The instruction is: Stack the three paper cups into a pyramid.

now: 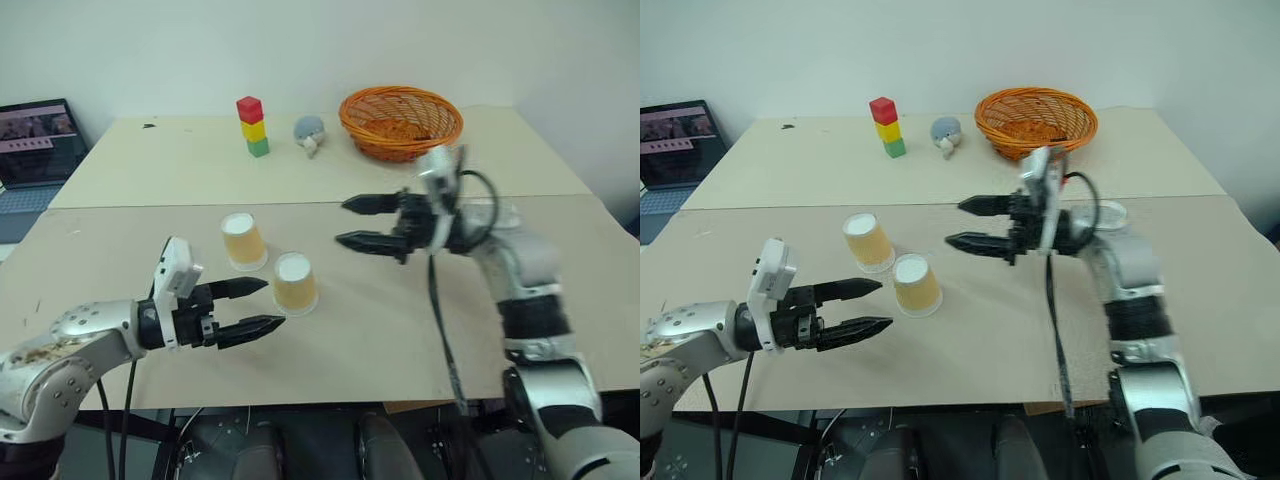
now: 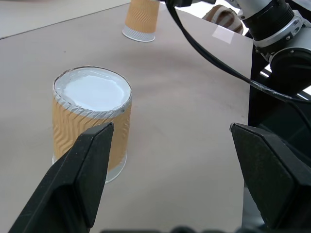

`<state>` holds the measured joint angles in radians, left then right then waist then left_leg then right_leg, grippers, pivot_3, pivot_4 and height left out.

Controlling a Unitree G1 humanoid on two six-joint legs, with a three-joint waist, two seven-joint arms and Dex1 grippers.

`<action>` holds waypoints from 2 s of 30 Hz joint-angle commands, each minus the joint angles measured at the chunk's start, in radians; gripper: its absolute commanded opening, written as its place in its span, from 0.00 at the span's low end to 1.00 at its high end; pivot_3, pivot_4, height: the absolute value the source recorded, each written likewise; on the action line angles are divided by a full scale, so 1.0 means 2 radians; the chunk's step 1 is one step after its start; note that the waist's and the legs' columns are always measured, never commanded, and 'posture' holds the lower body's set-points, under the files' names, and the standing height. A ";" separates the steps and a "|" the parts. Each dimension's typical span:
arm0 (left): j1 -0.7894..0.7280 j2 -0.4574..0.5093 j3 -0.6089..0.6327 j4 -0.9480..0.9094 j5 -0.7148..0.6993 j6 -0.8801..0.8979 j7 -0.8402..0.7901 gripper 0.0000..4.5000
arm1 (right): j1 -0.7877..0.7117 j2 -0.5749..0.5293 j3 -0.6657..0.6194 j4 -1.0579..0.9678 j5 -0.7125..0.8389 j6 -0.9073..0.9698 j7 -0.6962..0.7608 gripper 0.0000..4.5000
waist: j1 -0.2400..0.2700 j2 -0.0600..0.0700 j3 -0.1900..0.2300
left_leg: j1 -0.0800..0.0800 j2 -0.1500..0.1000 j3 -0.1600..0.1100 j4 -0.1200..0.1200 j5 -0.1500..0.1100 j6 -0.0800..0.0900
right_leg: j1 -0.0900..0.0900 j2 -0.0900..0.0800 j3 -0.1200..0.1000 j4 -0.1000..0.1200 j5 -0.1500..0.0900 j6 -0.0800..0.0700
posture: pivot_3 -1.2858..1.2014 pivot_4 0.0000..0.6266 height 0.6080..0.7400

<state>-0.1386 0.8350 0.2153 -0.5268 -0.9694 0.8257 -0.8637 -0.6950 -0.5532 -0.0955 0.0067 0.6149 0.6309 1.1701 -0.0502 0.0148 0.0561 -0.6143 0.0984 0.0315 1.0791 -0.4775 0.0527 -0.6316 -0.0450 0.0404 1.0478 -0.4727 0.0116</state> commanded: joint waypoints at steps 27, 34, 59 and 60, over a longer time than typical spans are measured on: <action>-0.208 -0.032 -0.101 0.085 0.080 -0.039 -0.095 0.91 | 0.217 -0.109 -0.148 -0.071 -0.129 -0.074 -0.264 1.00 | 0.011 -0.002 0.001 | 0.000 -0.001 0.000 0.000 0.001 0.001 | 0.001 0.001 0.001 -0.004 0.000 0.000 | 0.52 0.24 0.16; -0.203 -0.039 -0.100 0.077 0.084 -0.035 -0.090 0.91 | 0.168 -0.113 -0.139 -0.003 -0.135 -0.096 -0.256 1.00 | 0.013 -0.002 0.002 | 0.000 -0.001 0.000 0.000 0.001 0.001 | 0.000 0.001 0.001 -0.002 0.000 0.000 | 0.52 0.24 0.16; -0.175 -0.035 -0.063 0.049 0.057 -0.016 -0.046 0.91 | 0.050 -0.088 -0.087 0.216 -0.163 -0.182 -0.221 1.00 | 0.016 -0.002 0.002 | 0.000 -0.001 0.000 0.001 0.001 0.001 | 0.000 0.000 0.002 0.000 0.000 0.000 | 0.52 0.24 0.16; -0.174 -0.035 -0.062 0.047 0.057 -0.015 -0.045 0.91 | 0.046 -0.087 -0.085 0.223 -0.165 -0.185 -0.220 1.00 | 0.016 -0.002 0.002 | 0.000 -0.001 0.000 0.001 0.001 0.001 | 0.000 0.000 0.002 0.000 0.000 0.000 | 0.52 0.24 0.16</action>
<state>-0.4887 0.7555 0.0598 -0.4026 -0.8360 0.7909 -0.9605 -0.5649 -0.7194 -0.2525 0.4526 0.2872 0.3019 0.7218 -0.0180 0.0114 0.0592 -0.6154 0.0958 0.0314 1.0808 -0.4755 0.0542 -0.6312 -0.0443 0.0436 1.0470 -0.4729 0.0120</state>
